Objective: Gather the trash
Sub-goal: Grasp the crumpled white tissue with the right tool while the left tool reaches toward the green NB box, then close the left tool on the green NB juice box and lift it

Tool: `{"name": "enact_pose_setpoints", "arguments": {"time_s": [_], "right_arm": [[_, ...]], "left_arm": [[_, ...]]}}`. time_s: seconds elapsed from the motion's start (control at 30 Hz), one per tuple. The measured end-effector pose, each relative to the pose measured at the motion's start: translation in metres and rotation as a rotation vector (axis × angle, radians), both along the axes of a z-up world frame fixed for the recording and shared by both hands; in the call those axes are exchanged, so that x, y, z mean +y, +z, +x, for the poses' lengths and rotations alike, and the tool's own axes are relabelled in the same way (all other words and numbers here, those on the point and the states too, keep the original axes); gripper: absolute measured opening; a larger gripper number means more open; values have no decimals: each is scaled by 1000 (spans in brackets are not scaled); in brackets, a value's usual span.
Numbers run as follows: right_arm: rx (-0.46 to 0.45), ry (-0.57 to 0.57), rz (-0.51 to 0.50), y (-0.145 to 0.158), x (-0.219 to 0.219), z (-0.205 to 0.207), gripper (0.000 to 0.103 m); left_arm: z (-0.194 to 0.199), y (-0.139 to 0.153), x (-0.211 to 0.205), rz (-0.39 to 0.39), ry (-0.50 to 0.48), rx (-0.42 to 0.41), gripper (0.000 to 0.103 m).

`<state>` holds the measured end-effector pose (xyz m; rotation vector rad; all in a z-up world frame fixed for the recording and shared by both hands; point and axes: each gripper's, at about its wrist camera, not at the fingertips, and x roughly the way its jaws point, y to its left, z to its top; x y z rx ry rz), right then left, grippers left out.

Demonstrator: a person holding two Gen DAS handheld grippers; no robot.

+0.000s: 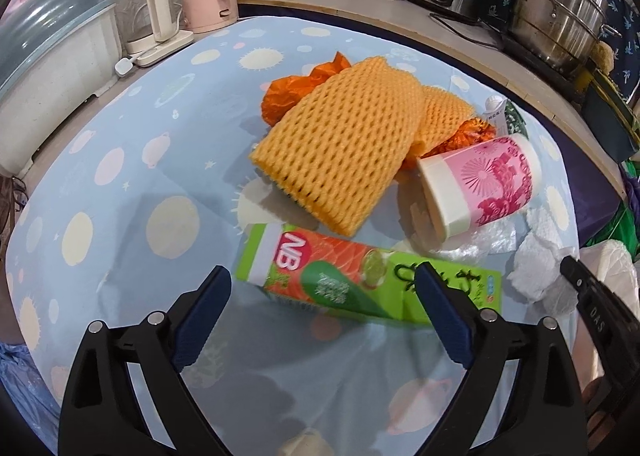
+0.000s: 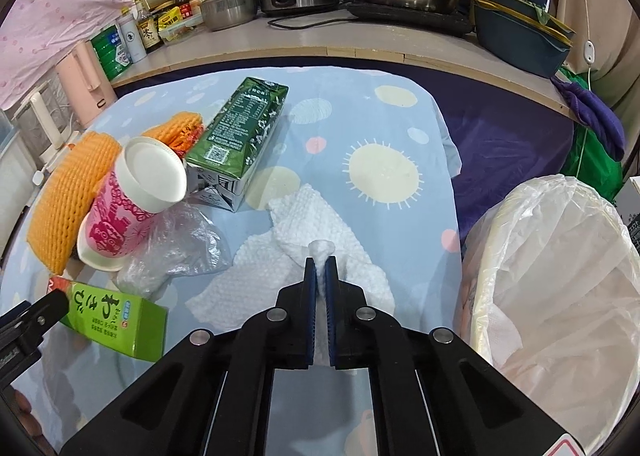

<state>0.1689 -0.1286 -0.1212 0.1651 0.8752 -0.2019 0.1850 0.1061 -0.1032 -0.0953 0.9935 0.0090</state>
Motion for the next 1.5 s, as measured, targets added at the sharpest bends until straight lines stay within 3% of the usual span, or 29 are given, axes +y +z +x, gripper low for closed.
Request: {"name": "enact_pose_setpoints", "arguments": {"time_s": [0.13, 0.3, 0.47, 0.63, 0.73, 1.0, 1.3, 1.5], "right_arm": [[-17, 10, -9, 8, 4, -1, 4], [-22, 16, -4, 13, 6, -4, 4], [-25, 13, 5, 15, 3, -10, 4], [-29, 16, 15, 17, 3, -19, 4], [-34, 22, 21, 20, 4, -27, 4], [-46, 35, 38, 26, 11, -48, 4], [-70, 47, 36, 41, 16, -72, 4], [-88, 55, 39, 50, 18, -83, 4]], "left_arm": [[12, 1, -13, -6, 19, 4, 90], [28, -9, -31, 48, 23, 30, 90], [17, -15, -47, 145, -57, 36, 90], [-8, -19, -45, 193, -95, 47, 90], [-22, -24, -32, 164, -80, 96, 89], [-42, -33, -14, 159, -53, 129, 88], [-55, -33, -13, 37, -84, 161, 42], [-66, -24, -9, 20, -103, 140, 38]]}}
